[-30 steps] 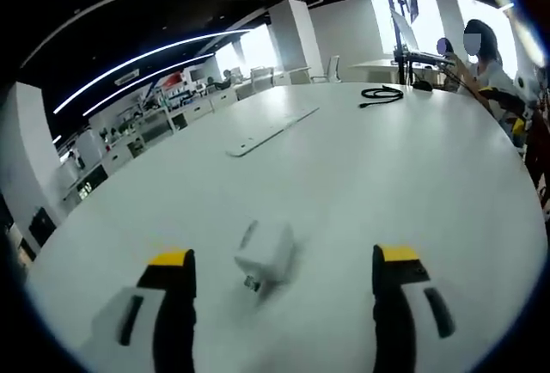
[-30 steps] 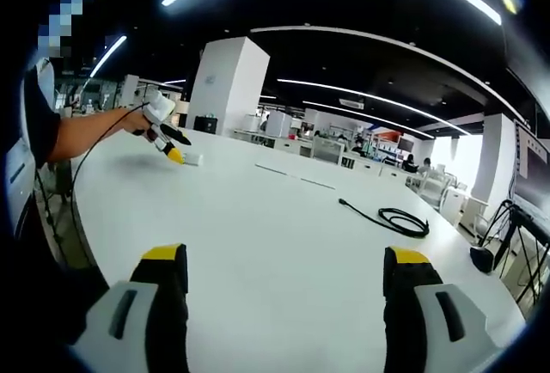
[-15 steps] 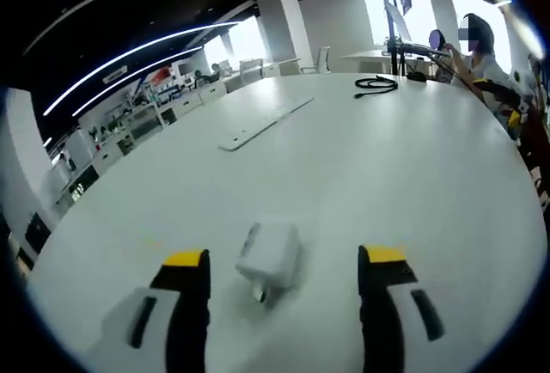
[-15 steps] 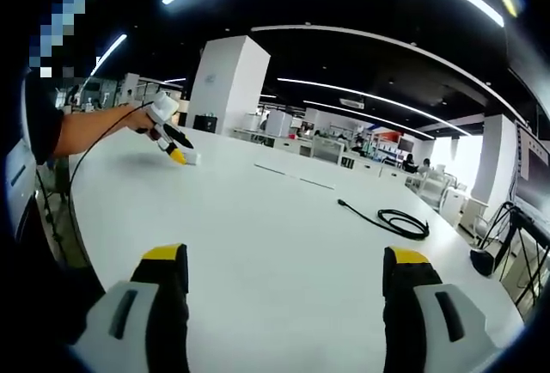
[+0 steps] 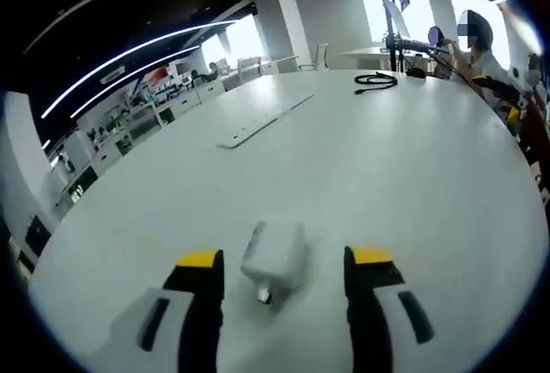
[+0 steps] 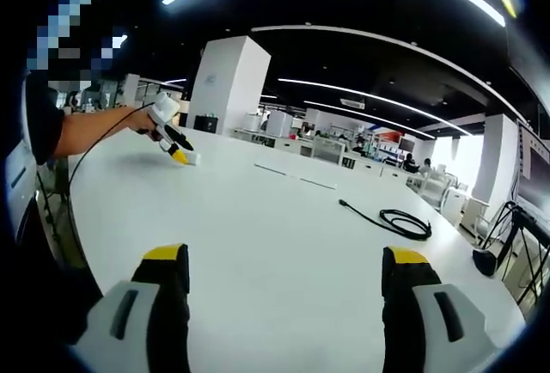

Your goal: Plug the desk Type‑C cable into the charger adapter.

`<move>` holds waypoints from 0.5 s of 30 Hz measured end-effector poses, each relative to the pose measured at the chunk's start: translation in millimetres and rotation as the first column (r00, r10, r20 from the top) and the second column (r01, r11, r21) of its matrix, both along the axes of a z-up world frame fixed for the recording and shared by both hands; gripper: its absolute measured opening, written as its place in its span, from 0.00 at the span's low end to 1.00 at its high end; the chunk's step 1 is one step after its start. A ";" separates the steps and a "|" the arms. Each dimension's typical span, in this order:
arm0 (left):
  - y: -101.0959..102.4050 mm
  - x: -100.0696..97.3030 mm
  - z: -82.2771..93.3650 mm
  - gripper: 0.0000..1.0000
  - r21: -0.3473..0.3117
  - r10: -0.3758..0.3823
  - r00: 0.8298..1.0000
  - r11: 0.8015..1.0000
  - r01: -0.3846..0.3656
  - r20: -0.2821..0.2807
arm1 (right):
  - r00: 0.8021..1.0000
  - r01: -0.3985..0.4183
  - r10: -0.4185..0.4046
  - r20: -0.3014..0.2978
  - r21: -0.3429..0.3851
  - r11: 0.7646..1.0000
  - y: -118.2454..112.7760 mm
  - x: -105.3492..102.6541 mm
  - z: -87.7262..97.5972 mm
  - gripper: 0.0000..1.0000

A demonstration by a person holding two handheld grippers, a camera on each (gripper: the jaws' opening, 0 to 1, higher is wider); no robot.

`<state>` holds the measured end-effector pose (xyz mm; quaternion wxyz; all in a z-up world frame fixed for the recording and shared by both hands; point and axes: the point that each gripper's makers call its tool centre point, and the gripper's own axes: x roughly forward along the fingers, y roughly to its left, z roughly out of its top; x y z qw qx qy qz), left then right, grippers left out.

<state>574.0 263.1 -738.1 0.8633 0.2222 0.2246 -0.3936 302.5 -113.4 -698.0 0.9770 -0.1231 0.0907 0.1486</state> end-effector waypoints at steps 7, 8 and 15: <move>-3.6 2.5 -1.4 0.50 0.001 -0.001 1.000 1.000 0.001 0.003 | 1.000 0.002 -0.002 -0.002 0.000 1.000 -0.3 1.0 -1.2 0.94; -3.6 3.1 -1.4 0.50 0.001 0.000 1.000 1.000 0.000 0.003 | 1.000 0.002 -0.002 -0.002 0.001 1.000 -0.6 1.1 -1.2 0.94; -1.8 7.0 -3.1 0.44 0.003 0.014 1.000 1.000 -0.014 0.010 | 1.000 0.004 -0.004 -0.003 0.003 1.000 -1.4 1.9 -3.3 0.94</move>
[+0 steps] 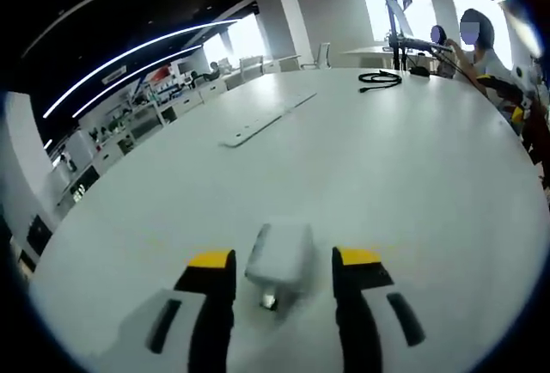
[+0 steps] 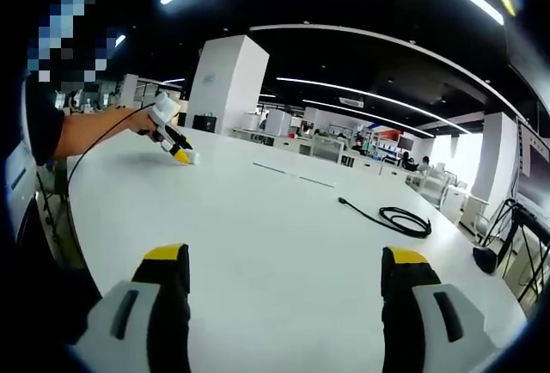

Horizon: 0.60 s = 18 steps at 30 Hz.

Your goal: Plug the desk Type‑C cable into the charger adapter.

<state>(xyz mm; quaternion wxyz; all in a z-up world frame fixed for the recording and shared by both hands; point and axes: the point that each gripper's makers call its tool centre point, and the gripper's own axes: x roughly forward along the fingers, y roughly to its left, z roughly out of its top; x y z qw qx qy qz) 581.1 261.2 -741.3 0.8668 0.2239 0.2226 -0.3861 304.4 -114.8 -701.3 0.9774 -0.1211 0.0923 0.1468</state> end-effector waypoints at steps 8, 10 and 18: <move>-1.2 0.7 -1.5 0.39 -0.013 0.006 1.000 1.000 -0.006 -0.001 | 1.000 0.001 -0.001 -0.001 0.001 1.000 -0.9 0.9 -1.1 0.93; -0.8 1.5 -1.9 0.39 -0.020 0.013 1.000 1.000 -0.013 -0.003 | 1.000 0.001 -0.001 -0.003 -0.001 1.000 -1.0 0.9 -1.6 0.93; -0.9 2.4 -5.4 0.35 -0.019 0.023 1.000 1.000 -0.023 -0.006 | 1.000 -0.004 0.004 -0.001 -0.004 1.000 0.5 0.7 0.1 0.93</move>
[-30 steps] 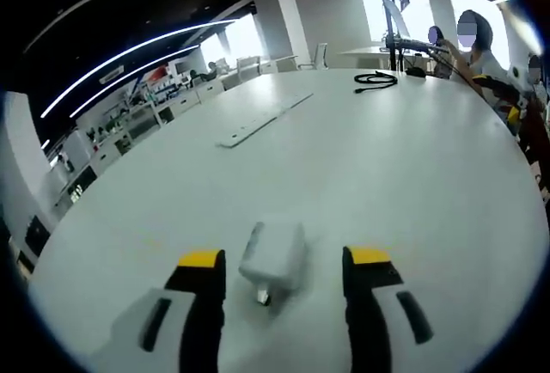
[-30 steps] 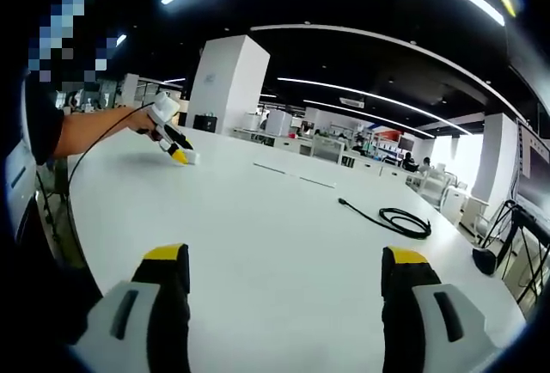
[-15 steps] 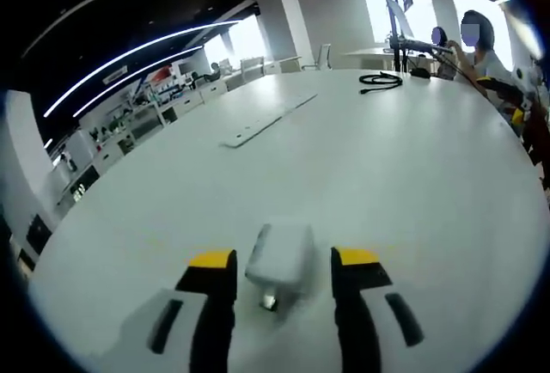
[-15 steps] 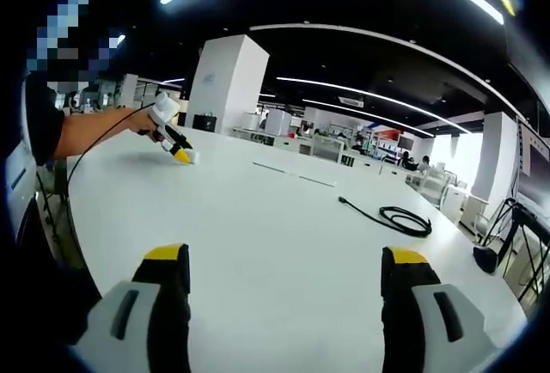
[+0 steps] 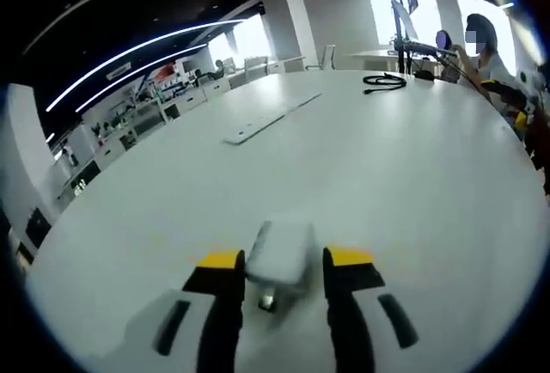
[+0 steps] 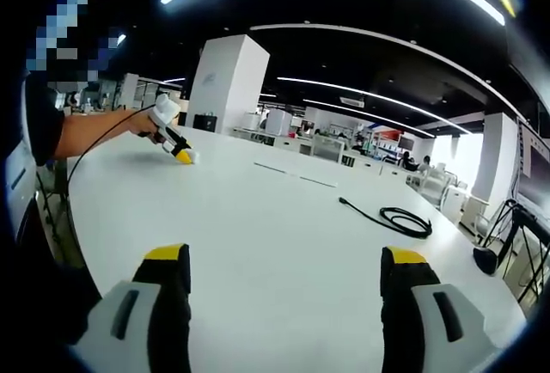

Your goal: Plug the desk Type‑C cable into the charger adapter.

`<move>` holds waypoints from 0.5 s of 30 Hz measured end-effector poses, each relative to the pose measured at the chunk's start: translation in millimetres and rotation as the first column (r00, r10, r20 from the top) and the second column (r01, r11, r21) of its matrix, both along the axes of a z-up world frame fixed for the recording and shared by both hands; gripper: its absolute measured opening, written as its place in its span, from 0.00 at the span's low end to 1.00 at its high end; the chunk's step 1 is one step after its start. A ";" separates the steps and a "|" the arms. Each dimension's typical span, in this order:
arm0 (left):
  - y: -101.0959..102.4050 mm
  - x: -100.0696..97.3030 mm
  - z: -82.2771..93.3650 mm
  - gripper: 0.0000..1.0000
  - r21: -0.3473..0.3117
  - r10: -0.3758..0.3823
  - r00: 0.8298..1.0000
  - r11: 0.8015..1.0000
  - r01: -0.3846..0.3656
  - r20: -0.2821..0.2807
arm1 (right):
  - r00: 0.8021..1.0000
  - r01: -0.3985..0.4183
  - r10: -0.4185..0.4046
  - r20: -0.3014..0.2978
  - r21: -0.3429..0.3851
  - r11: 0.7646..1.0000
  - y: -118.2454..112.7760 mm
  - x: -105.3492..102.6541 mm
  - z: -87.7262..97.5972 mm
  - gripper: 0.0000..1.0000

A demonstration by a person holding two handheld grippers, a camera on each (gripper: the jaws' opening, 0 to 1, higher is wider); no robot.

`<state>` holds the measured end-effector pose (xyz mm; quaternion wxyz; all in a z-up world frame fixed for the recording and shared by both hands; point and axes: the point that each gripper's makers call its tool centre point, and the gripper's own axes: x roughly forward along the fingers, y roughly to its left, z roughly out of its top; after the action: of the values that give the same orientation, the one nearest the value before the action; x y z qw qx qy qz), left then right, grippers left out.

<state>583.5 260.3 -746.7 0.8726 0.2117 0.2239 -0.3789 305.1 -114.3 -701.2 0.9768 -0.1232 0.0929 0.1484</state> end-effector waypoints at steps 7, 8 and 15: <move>2.3 3.6 0.1 0.31 -0.011 0.017 1.000 1.000 -0.017 0.001 | 1.000 0.001 -0.001 -0.001 -0.002 1.000 0.0 -0.1 0.5 0.93; 2.2 3.1 0.2 0.31 -0.015 0.019 1.000 1.000 -0.019 0.001 | 1.000 0.000 0.000 -0.001 -0.002 1.000 0.4 -0.1 0.6 0.93; 2.7 2.1 1.0 0.27 -0.053 0.037 0.999 0.998 -0.037 -0.013 | 1.000 -0.003 0.003 -0.004 -0.003 1.000 2.5 0.1 -0.4 0.92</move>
<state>585.6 263.0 -745.7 0.8834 0.1819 0.2231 -0.3697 305.1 -111.9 -701.5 0.9763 -0.1243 0.0946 0.1498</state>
